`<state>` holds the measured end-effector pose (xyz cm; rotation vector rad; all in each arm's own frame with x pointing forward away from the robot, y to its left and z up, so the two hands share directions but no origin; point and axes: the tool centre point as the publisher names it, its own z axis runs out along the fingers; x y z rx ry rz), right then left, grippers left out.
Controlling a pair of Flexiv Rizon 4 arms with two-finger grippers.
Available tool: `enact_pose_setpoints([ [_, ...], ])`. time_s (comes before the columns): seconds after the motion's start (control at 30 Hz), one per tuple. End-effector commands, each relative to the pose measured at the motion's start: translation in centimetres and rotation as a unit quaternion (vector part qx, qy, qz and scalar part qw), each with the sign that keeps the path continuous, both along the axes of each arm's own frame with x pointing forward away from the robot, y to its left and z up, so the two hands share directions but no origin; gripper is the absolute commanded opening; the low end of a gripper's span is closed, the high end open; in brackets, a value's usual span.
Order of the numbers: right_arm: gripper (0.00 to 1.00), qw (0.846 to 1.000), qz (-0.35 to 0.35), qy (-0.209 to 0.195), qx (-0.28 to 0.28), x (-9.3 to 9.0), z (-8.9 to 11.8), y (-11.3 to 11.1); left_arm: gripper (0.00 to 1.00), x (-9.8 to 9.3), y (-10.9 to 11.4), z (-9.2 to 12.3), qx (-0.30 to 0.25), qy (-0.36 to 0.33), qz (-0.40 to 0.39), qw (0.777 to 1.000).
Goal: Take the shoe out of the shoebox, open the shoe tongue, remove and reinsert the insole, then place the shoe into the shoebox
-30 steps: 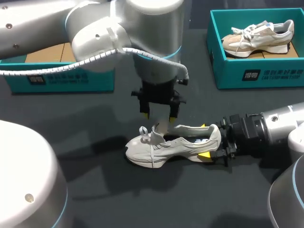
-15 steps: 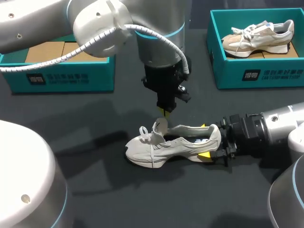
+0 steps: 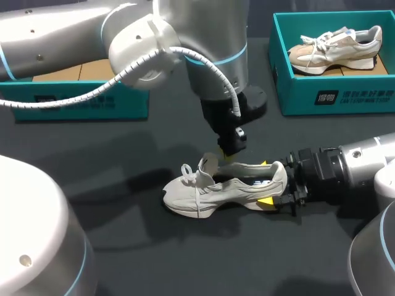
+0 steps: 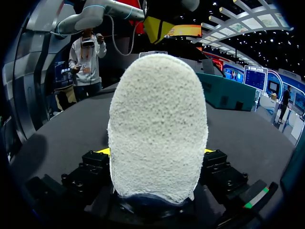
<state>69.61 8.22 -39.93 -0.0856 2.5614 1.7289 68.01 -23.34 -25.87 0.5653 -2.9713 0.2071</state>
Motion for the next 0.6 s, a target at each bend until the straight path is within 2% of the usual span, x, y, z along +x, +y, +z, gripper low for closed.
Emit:
enact_pose_setpoints([
  [0.03, 0.0, 1.0, -0.001, 0.0, -0.001, -0.1, 0.1, 0.1, 0.0, 0.2, 0.5, -0.3, -0.019, -0.001, -0.043, 0.999],
  [0.13, 0.0, 1.0, -0.001, 0.0, -0.001, -0.1, 0.1, 0.1, 0.0, 0.1, -0.3, -1.1, -0.018, -0.002, -0.064, 0.998],
  [0.3, 0.0, 1.0, -0.001, 0.0, -0.001, -0.1, 0.1, 0.1, 0.0, 0.7, -2.7, -2.9, -0.048, -0.005, -0.093, 0.994],
  [0.6, 0.0, 1.0, -0.001, 0.0, -0.001, -0.1, 0.1, 0.1, 0.0, 0.8, -2.9, -2.9, -0.056, -0.005, -0.103, 0.993],
])
